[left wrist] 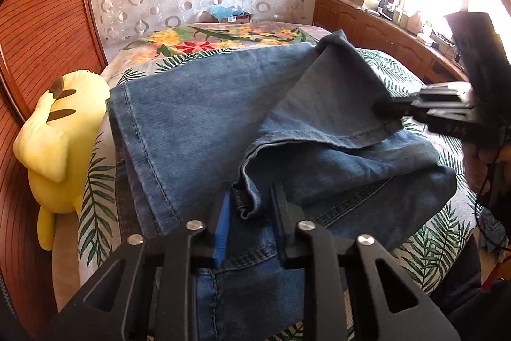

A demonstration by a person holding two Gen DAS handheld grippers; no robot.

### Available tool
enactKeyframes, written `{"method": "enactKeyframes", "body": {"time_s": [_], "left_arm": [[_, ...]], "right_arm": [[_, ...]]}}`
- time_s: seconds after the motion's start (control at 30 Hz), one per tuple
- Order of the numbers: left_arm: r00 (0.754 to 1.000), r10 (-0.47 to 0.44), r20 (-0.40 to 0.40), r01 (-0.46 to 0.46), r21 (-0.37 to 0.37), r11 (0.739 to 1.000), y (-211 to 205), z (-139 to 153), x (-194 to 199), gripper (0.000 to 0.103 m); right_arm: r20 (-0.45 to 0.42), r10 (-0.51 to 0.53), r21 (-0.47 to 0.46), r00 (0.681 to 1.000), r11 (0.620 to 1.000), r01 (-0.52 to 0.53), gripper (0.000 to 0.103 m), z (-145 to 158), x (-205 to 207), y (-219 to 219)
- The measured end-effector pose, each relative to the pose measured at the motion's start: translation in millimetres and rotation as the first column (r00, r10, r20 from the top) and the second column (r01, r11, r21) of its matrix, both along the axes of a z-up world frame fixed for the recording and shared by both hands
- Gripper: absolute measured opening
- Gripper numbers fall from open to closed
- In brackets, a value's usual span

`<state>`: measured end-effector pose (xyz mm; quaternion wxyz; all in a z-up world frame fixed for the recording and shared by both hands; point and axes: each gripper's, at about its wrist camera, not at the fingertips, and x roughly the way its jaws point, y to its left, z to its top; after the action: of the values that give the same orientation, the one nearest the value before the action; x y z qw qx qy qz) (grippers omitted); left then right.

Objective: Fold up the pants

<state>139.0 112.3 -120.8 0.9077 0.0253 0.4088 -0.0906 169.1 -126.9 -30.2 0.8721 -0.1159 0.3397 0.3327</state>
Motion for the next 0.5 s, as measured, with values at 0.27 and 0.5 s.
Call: {"method": "enactKeyframes", "body": {"time_s": [0.27,0.5], "left_arm": [[0.999,-0.02,0.03,0.02,-0.023,1.0,-0.1,15.1,-6.1,0.008],[0.991,-0.043,0.127,0.05,-0.053,0.997,-6.0,57.4,-36.8,0.008]], "right_arm": [[0.125,-0.002,0.049,0.992,0.999,-0.004,0.004,60.0,-7.5,-6.7],[0.215,0.008,0.061,0.977,0.998,-0.021,0.004,103.8,-12.8,0.2]]}}
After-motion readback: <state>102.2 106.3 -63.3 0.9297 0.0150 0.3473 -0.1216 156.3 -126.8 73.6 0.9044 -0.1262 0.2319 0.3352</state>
